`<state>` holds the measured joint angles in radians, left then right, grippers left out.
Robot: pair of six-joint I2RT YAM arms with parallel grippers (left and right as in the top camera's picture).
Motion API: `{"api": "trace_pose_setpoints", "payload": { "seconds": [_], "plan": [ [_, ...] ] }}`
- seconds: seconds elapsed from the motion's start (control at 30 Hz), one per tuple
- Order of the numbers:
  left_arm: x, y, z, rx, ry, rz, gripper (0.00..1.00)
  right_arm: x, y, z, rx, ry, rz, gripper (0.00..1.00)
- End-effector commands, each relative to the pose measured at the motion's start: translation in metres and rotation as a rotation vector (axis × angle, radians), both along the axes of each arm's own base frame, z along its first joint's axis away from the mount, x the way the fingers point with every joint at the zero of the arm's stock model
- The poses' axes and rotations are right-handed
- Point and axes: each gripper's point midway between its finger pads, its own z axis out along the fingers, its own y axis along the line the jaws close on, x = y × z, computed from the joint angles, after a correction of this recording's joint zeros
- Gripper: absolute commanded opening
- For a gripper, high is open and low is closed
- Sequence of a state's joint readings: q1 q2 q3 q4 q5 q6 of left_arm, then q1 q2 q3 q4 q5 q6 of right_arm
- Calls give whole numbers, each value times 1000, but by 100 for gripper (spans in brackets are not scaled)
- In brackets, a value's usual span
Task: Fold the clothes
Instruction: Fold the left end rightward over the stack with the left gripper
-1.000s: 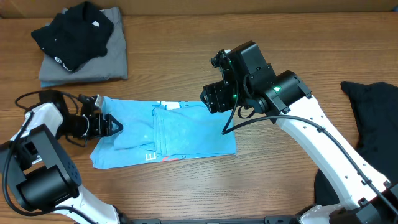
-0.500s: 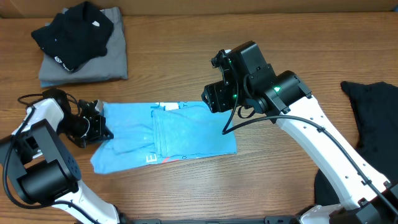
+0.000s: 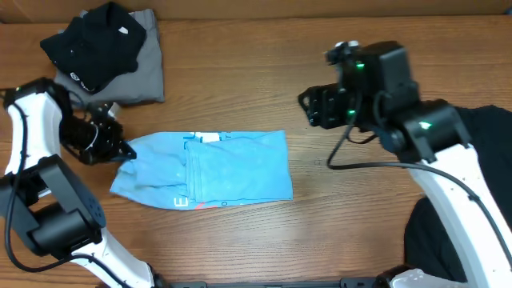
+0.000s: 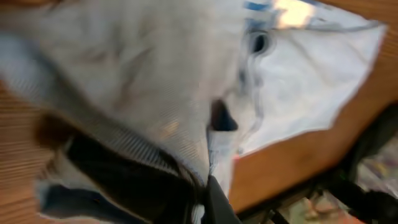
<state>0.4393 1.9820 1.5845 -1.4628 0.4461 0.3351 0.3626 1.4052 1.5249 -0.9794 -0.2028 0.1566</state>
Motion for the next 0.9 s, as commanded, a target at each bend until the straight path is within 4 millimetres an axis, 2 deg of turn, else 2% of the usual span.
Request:
{"api": "trace_pose_setpoints", "payload": {
  "seconds": [0.0, 0.1, 0.13, 0.27, 0.4, 0.57, 0.7, 0.87],
  "plan": [
    [21, -46, 32, -118, -61, -37, 4, 1, -25, 36, 30, -96, -63, 70],
    [26, -79, 49, -148, -68, -100, 4, 1, -42, 44, 33, -113, -110, 72],
    [27, -97, 56, -144, -72, -136, 4, 1, -49, 45, 33, -115, -128, 72],
    [30, -148, 68, -120, -78, -219, 4, 1, -63, 44, 27, -103, -165, 72],
    [31, -189, 59, -31, -72, -267, 4, 1, -74, 40, 21, -87, -196, 72],
    [34, -228, 50, 59, -98, -285, 4, 0, -86, 36, 24, -55, -242, 73],
    [33, -263, 49, 72, -131, -298, 4, 0, -94, 33, 20, -43, -266, 75],
    [30, -289, 45, 127, -170, -313, 6, -1, -100, 31, 17, -33, -282, 75]
  ]
}}
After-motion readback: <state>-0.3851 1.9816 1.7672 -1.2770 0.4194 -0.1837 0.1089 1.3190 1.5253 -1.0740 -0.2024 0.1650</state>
